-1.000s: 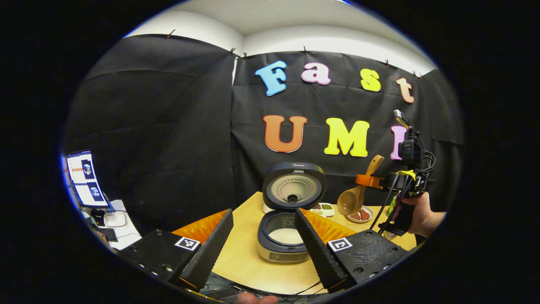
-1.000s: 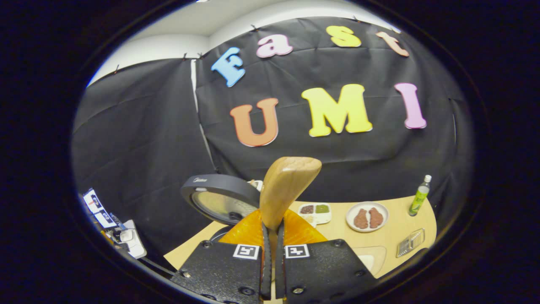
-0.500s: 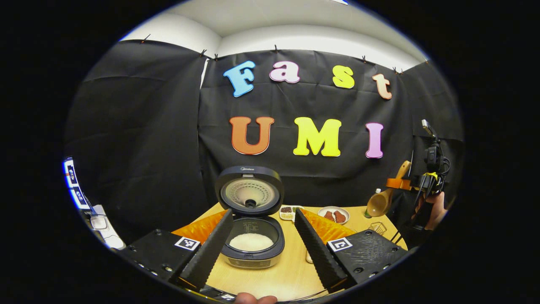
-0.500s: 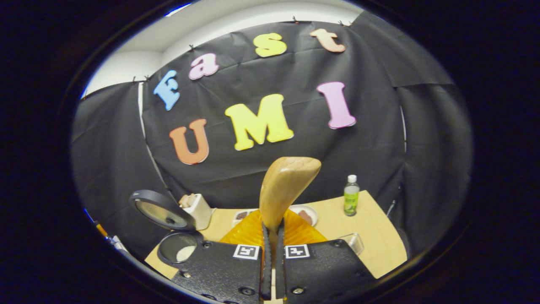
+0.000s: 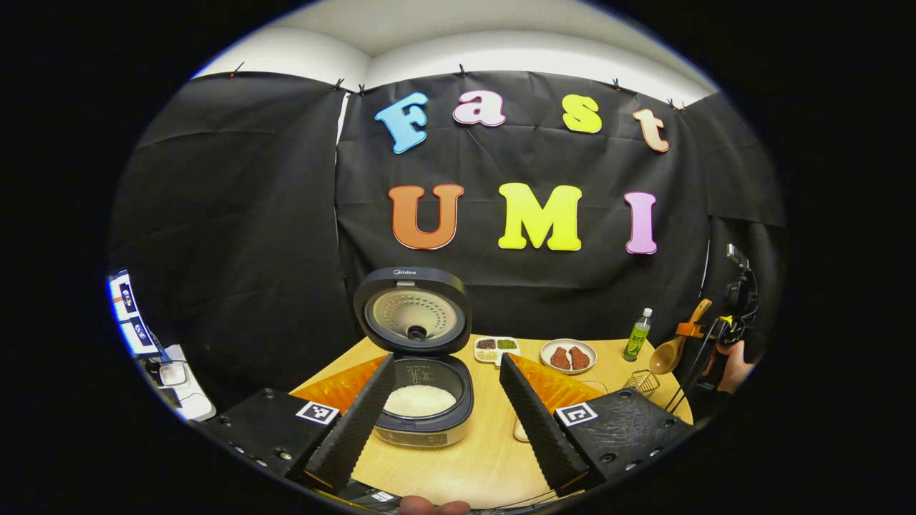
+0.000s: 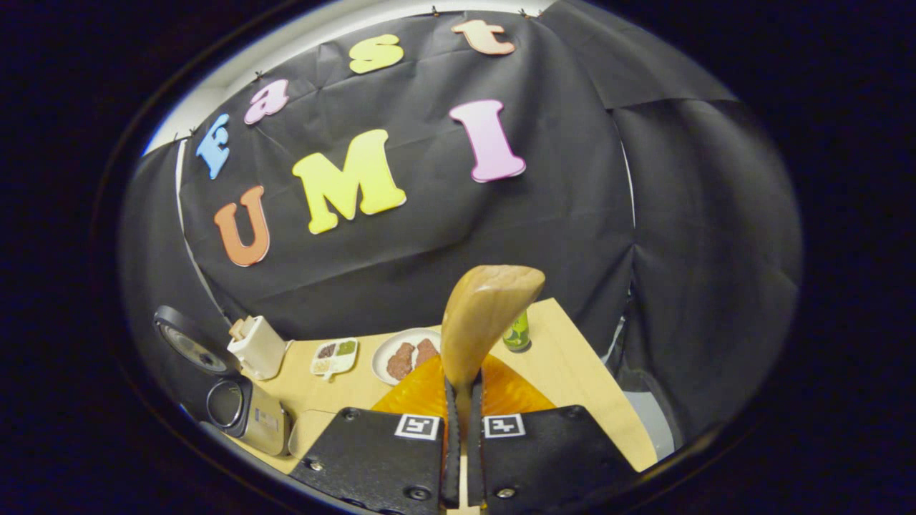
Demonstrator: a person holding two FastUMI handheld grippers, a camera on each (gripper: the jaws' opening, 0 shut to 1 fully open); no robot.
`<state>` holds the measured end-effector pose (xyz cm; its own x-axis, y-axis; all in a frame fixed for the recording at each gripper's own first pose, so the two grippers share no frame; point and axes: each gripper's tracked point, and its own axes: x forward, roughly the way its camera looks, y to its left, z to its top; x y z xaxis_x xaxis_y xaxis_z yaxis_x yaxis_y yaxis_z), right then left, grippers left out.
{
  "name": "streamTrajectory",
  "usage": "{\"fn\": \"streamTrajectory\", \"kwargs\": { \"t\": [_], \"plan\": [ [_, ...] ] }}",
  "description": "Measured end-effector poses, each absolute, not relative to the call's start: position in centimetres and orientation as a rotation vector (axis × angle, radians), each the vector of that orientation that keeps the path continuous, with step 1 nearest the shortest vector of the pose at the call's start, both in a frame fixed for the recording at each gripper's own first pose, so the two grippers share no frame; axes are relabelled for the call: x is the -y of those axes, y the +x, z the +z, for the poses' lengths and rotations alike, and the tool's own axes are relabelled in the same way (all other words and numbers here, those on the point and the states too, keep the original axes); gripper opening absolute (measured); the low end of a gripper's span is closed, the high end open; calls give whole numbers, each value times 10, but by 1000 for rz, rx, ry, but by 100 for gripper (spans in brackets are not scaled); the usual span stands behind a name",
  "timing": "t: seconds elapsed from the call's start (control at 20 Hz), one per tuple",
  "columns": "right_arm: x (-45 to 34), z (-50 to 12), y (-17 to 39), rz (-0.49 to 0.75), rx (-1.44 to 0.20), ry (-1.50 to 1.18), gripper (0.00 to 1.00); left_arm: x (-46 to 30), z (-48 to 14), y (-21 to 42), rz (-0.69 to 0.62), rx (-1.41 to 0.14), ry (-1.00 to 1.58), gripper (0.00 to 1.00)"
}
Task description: Close the left gripper, press the button to open the rice cooker; take a wooden spoon from the chopstick holder with the right hand, scoop a spoonful of rice and pour it into the rice cooker, then put the wooden spoon back into the chopstick holder.
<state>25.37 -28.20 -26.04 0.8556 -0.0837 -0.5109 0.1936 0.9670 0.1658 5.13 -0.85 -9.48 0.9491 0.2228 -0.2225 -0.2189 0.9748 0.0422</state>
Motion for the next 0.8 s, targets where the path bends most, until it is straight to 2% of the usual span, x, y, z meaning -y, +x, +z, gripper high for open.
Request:
{"fn": "streamTrajectory", "kwargs": {
  "t": [0.45,0.8],
  "plan": [
    [296,-358,275,-147,-603,168,12,11,-108,47,260,-296,44,94],
    [303,-377,273,-181,-620,193,16,11,-107,56,251,-302,48,94]
  ]
}}
